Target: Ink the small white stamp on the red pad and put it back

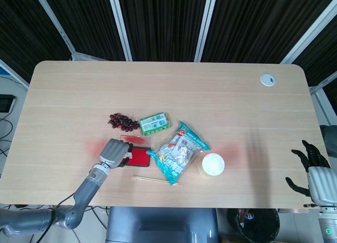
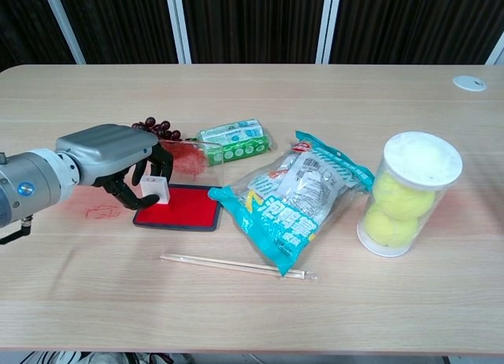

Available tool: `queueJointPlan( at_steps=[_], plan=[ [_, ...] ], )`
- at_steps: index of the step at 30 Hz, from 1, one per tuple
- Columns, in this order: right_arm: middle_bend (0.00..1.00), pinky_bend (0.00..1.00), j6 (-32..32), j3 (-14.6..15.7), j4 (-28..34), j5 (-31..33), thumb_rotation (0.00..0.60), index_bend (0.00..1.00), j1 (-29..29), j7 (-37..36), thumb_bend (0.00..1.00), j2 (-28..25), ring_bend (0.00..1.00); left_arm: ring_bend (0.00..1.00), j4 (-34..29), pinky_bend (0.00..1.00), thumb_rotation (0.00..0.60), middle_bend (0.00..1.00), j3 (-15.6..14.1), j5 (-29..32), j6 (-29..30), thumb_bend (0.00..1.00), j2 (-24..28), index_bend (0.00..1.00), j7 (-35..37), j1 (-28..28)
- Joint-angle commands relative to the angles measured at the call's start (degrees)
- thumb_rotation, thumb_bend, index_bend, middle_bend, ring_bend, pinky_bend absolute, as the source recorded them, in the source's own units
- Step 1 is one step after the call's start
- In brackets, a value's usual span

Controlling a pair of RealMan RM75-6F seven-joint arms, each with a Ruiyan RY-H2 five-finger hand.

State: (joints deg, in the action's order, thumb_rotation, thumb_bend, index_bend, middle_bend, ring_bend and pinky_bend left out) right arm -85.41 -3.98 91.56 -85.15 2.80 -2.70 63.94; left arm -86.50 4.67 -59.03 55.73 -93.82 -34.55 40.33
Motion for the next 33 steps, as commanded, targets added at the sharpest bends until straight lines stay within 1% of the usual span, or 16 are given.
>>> queueJointPlan(
  at_steps=[1,4,8,10,16,25,33],
  plan=[
    [0.0,0.19,-0.01,0.03,-0.02,-0.03,0.6,0.24,-0.02,-0.02,0.31,0.0,0.0,0.5,-1.55,0.58,0.6,0.63,0.35,-0.59,0.69,0.49,1.11,0.67,0.06,0.09],
    [0.0,0.19,-0.1,0.13,-0.16,-0.13,0.6,0.25,-0.1,-0.06,0.31,0.06,0.0,0.5,-3.55,0.58,0.6,0.63,0.55,-1.09,1.29,0.49,2.84,0.66,0.03,0.06],
    [0.0,0.19,-0.12,0.08,-0.12,-0.18,0.6,0.25,-0.05,-0.03,0.31,0.02,0.0,0.5,-6.26,0.57,0.6,0.62,0.18,-2.0,1.88,0.48,6.59,0.66,1.18,-0.61],
    [0.0,0.19,-0.18,0.12,-0.2,-0.21,0.6,0.25,-0.08,0.2,0.31,0.09,0.0,0.5,-6.09,0.57,0.6,0.62,-0.85,-3.02,2.1,0.48,8.96,0.66,2.86,-1.69],
    [0.0,0.19,-0.22,0.07,-0.01,-0.24,0.6,0.26,-0.04,0.54,0.31,0.06,0.0,0.5,-3.87,0.57,0.6,0.61,-2.39,-4.94,1.41,0.48,11.26,0.65,7.69,-3.32],
    [0.0,0.19,-0.26,0.07,-0.08,-0.17,0.6,0.26,-0.08,0.63,0.31,0.15,0.0,0.49,-0.2,0.56,0.6,0.6,-3.94,-7.41,0.57,0.48,11.29,0.62,12.54,-4.85],
    [0.0,0.19,-0.26,0.07,-0.07,-0.19,0.6,0.26,-0.07,0.57,0.31,0.14,0.0,0.48,2.48,0.56,0.6,0.58,-4.76,-9.21,-0.12,0.48,10.03,0.6,14.64,-5.42]
  ],
)
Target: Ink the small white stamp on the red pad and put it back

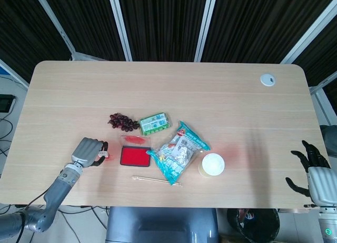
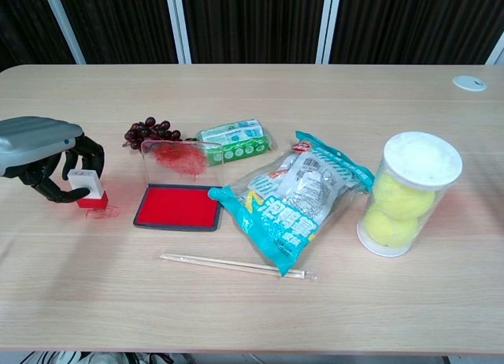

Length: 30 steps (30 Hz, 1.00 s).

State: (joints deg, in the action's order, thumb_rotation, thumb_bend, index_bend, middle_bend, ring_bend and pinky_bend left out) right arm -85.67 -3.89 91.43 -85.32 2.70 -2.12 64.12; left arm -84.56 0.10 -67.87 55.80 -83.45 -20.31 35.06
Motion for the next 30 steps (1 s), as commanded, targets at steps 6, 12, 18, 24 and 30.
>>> queueJointPlan(
  at_steps=[6,12,18,24,30],
  plan=[
    [0.0,0.19,0.02,0.08,-0.12,-0.06,0.6,0.26,-0.04,-0.22,0.31,-0.01,0.0,0.47,2.06,0.55,0.6,0.56,-0.38,-0.86,-0.44,0.48,-1.05,0.58,0.98,-0.52],
    [0.0,0.19,0.0,0.02,-0.15,-0.1,0.6,0.26,0.01,-0.14,0.31,-0.02,0.0,0.45,3.44,0.54,0.6,0.54,-0.56,-1.12,-0.63,0.48,-1.72,0.56,1.54,-1.01],
    [0.0,0.19,-0.03,0.02,-0.01,-0.14,0.6,0.26,0.02,-0.05,0.31,-0.05,0.0,0.44,4.46,0.54,0.6,0.52,-0.69,-1.78,-0.67,0.48,-2.29,0.55,2.05,-1.37],
    [0.0,0.19,-0.05,-0.02,-0.03,-0.09,0.6,0.26,0.03,0.02,0.31,-0.01,0.0,0.43,5.02,0.53,0.6,0.5,-0.59,-2.57,-0.51,0.47,-2.63,0.53,2.52,-1.6],
    [0.0,0.19,-0.05,0.0,-0.04,-0.1,0.6,0.26,0.02,-0.01,0.31,-0.02,0.0,0.42,5.04,0.52,0.6,0.49,-0.5,-2.96,-0.5,0.43,-2.55,0.5,2.45,-1.7]
  ],
)
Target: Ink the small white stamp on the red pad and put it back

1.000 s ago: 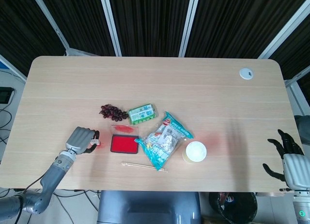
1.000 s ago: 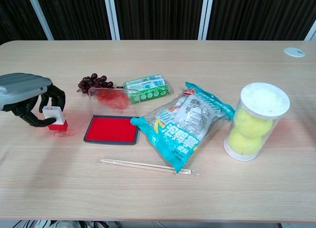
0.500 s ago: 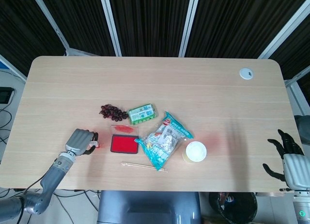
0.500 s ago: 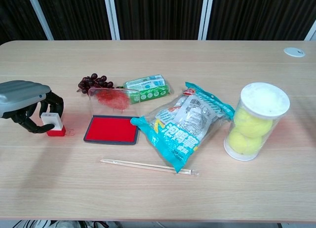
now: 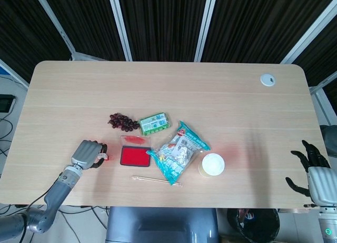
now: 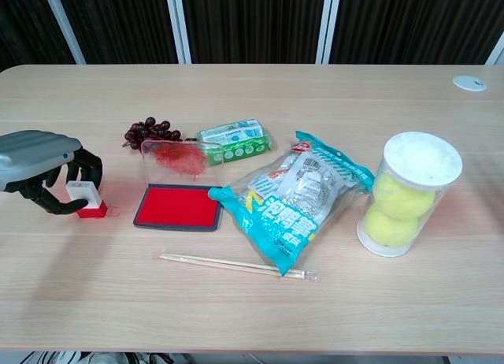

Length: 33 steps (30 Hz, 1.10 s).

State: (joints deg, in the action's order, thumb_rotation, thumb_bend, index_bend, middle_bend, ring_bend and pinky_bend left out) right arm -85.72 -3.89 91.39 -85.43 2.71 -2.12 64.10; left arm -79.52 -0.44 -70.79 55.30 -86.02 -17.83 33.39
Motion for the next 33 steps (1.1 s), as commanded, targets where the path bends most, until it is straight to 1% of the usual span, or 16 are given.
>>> queueJointPlan(
  at_steps=[1,25,33],
  plan=[
    [0.0,0.19,0.01,0.0,-0.01,0.0,0.6,0.26,0.0,0.0,0.31,0.0,0.0,0.42,0.0,0.52,0.6,0.49,0.08,-0.06,0.01,0.42,0.02,0.49,-0.06,-0.06],
    [0.0,0.19,-0.09,0.0,-0.08,-0.09,0.6,0.26,-0.01,-0.13,0.31,0.05,0.0,0.4,-0.59,0.52,0.6,0.45,0.7,0.47,-0.45,0.38,0.39,0.43,-1.76,-0.41],
    [0.0,0.19,-0.12,-0.02,-0.1,-0.07,0.6,0.26,-0.01,-0.05,0.31,0.07,0.0,0.4,-0.82,0.52,0.6,0.44,0.65,0.44,-0.36,0.34,0.62,0.42,-2.63,-0.54]
  ],
)
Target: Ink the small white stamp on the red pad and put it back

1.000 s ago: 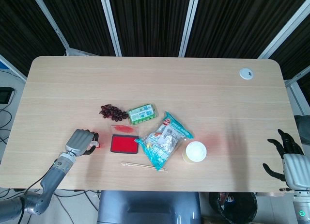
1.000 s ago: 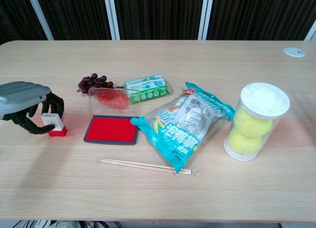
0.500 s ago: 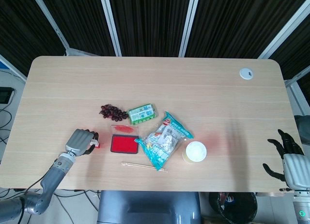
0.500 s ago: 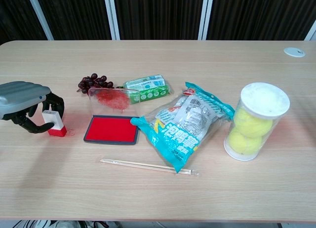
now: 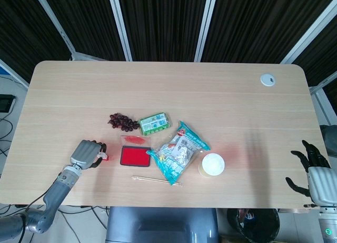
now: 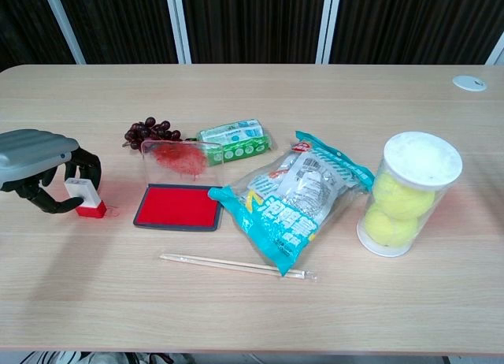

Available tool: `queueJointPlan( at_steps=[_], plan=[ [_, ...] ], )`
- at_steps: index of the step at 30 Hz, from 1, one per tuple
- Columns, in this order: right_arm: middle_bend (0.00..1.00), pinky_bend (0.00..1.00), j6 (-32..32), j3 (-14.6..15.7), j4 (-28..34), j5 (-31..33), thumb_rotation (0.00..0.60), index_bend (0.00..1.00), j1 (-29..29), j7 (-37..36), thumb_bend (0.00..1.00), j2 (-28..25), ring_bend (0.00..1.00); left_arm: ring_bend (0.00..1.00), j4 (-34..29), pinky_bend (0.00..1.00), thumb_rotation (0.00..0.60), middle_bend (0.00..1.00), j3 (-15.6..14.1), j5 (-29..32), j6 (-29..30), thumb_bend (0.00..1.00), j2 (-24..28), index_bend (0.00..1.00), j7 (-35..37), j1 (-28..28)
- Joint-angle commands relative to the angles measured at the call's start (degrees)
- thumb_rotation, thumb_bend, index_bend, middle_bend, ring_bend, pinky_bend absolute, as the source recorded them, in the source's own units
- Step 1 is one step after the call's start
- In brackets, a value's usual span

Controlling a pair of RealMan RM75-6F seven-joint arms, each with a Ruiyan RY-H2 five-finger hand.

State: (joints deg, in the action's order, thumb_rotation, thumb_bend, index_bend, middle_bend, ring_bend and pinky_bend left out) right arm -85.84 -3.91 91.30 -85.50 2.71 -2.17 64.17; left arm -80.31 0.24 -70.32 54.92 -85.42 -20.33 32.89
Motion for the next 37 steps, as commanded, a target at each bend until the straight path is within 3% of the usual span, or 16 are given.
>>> queueJointPlan(
  at_steps=[1,7,12,18,21,25,29,37],
  plan=[
    [0.0,0.19,-0.03,0.03,0.0,-0.04,0.6,0.26,-0.02,0.02,0.31,0.02,0.0,0.39,-0.01,0.51,0.6,0.43,-0.03,-0.01,0.04,0.33,0.01,0.41,-0.26,-0.06],
    [0.0,0.19,-0.05,0.01,-0.06,-0.02,0.6,0.26,-0.02,0.02,0.31,0.06,0.0,0.36,-0.15,0.48,0.6,0.4,0.02,0.34,0.05,0.22,0.05,0.38,-1.19,-0.14],
    [0.0,0.19,-0.01,0.01,-0.02,0.0,0.6,0.26,-0.01,0.01,0.31,0.03,0.0,0.29,-0.72,0.42,0.6,0.3,0.18,0.9,0.29,0.15,0.36,0.29,-2.52,-0.19],
    [0.0,0.19,0.01,0.0,0.0,0.03,0.6,0.26,-0.01,-0.04,0.31,0.01,0.0,0.09,-3.63,0.16,0.6,0.08,0.48,0.92,2.11,0.15,2.21,0.13,-3.31,-0.88],
    [0.0,0.19,0.01,0.0,0.01,0.05,0.6,0.26,-0.01,-0.02,0.31,0.0,0.0,0.02,-6.53,0.06,0.6,0.01,0.48,-1.04,5.9,0.14,4.19,0.07,-2.48,-2.41],
    [0.0,0.19,0.0,0.0,0.03,0.02,0.6,0.26,-0.01,0.11,0.31,0.0,0.0,0.0,-10.84,0.0,0.6,0.0,-0.7,-4.57,11.91,0.14,7.65,0.01,-1.02,-5.56],
    [0.0,0.19,-0.1,0.05,0.04,-0.09,0.6,0.26,-0.04,0.31,0.31,0.02,0.0,0.0,-13.53,0.0,0.6,0.0,-3.2,-9.75,19.5,0.13,11.54,0.0,0.55,-9.98],
    [0.0,0.19,-0.31,0.11,0.03,-0.34,0.6,0.26,-0.09,0.43,0.31,0.09,0.0,0.0,-15.34,0.0,0.6,0.0,-6.01,-14.15,27.59,0.13,16.0,0.0,3.56,-16.01]
  ],
)
